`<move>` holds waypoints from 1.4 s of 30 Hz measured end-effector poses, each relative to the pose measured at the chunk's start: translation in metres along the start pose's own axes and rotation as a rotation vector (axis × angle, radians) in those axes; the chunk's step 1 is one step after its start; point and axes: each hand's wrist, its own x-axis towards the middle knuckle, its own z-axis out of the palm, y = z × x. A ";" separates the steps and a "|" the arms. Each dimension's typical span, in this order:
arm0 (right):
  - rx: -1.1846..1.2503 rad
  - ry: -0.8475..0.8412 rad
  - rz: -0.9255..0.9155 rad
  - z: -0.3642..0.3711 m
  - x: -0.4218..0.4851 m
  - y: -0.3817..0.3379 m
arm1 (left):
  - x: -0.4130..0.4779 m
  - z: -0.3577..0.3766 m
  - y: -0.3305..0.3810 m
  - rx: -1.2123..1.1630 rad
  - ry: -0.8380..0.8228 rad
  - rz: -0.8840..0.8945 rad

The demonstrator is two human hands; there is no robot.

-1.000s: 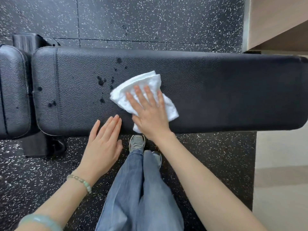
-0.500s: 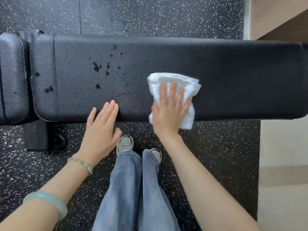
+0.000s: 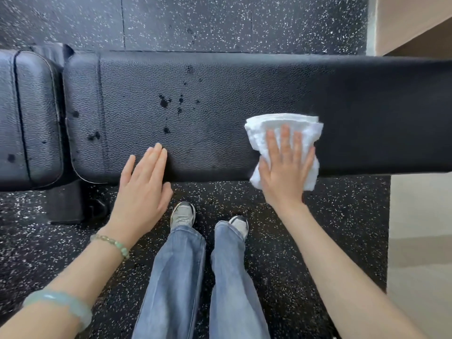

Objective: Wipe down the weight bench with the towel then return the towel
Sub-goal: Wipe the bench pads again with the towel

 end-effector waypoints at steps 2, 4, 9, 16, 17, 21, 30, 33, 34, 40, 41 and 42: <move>0.040 0.027 0.068 0.005 -0.005 -0.029 | -0.001 -0.002 -0.009 -0.009 0.013 -0.013; 0.044 0.012 0.006 0.012 -0.013 -0.066 | -0.002 -0.003 -0.013 -0.019 0.013 -0.014; 0.000 -0.063 -0.159 0.018 -0.003 -0.141 | 0.004 -0.006 -0.023 -0.025 0.031 -0.010; -0.074 -0.111 -0.126 -0.020 0.129 -0.162 | 0.023 -0.014 -0.035 -0.026 0.059 -0.022; -0.074 -0.114 -0.130 -0.021 0.135 -0.163 | 0.024 -0.015 -0.036 -0.025 0.055 -0.025; -0.028 -0.066 -0.208 -0.007 0.087 -0.151 | 0.025 -0.017 -0.041 -0.011 0.012 -0.009; -0.051 -0.124 -0.230 0.000 0.042 -0.148 | 0.025 -0.018 -0.045 -0.027 -0.005 0.019; -0.058 -0.102 -0.141 -0.012 0.110 -0.173 | 0.026 -0.019 -0.047 -0.026 -0.001 0.037; -0.064 -0.109 -0.115 -0.014 0.125 -0.184 | 0.026 -0.019 -0.047 -0.030 0.002 0.041; -0.091 -0.161 -0.280 -0.025 0.136 -0.171 | 0.027 -0.021 -0.048 -0.031 -0.008 0.043; -0.082 -0.161 -0.274 -0.028 0.135 -0.153 | 0.027 -0.021 -0.048 -0.029 -0.014 0.045; -0.065 -0.139 -0.233 -0.030 0.133 -0.135 | 0.027 -0.021 -0.047 -0.033 -0.021 0.043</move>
